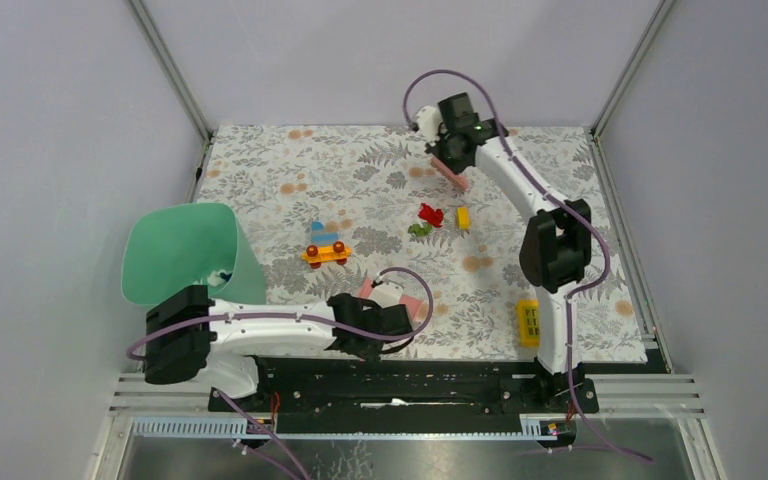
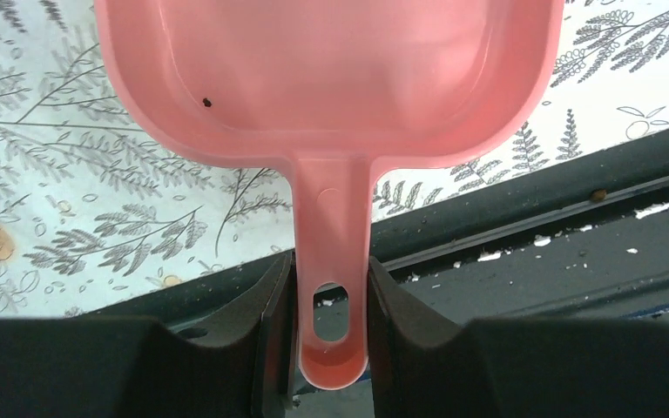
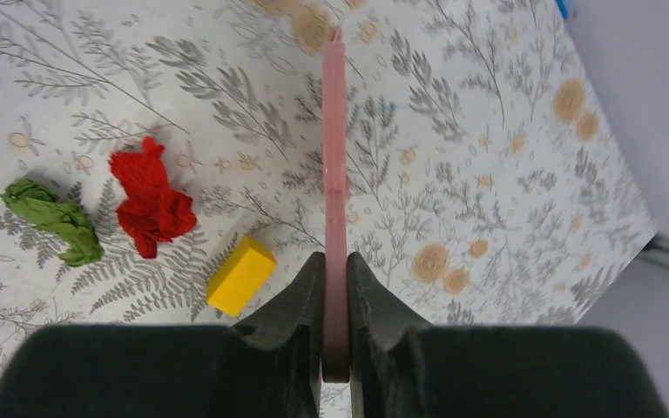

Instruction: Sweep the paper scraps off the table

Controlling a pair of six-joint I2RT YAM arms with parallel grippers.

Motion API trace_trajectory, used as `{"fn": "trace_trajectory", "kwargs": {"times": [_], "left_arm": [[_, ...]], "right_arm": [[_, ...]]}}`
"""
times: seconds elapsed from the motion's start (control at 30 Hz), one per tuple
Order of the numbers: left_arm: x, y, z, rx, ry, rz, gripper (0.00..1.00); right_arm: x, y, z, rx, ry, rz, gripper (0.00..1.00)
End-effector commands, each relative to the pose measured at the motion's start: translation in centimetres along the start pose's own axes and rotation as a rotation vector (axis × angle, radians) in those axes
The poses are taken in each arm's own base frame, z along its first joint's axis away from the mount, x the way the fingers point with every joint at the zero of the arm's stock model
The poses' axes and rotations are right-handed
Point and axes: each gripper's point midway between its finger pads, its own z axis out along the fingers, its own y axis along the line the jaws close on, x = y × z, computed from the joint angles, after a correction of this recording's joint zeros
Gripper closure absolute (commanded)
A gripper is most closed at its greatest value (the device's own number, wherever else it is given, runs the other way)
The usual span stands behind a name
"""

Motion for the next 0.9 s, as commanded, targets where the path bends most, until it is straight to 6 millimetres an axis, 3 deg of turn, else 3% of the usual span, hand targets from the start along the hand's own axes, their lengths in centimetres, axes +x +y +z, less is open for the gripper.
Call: {"fn": "trace_trajectory", "kwargs": {"times": [0.0, 0.13, 0.27, 0.63, 0.73, 0.87], "left_arm": [[-1.1, -2.6, 0.4, 0.097, 0.041, 0.037, 1.0], [-1.3, -2.9, 0.9, 0.093, 0.076, 0.044, 1.0], [-1.7, -3.0, 1.0, 0.095, 0.083, 0.041, 1.0], [-2.8, -3.3, 2.3, 0.09, 0.105, 0.052, 1.0], [-3.1, -3.4, 2.9, 0.086, 0.109, 0.063, 1.0], [-3.4, -3.5, 3.5, 0.081, 0.102, 0.057, 1.0]], "right_arm": [[-3.5, 1.5, 0.1, 0.1, -0.032, -0.239, 1.0], [-2.7, 5.1, 1.4, 0.049, -0.009, -0.325, 1.0], [-1.3, 8.5, 0.2, -0.04, 0.016, -0.324, 1.0], [4.4, 20.4, -11.0, -0.532, 0.153, -0.115, 1.0], [5.3, 22.2, -14.2, -0.621, 0.158, -0.065, 1.0], [5.7, 23.1, -18.2, -0.702, 0.155, -0.013, 1.0]]}}
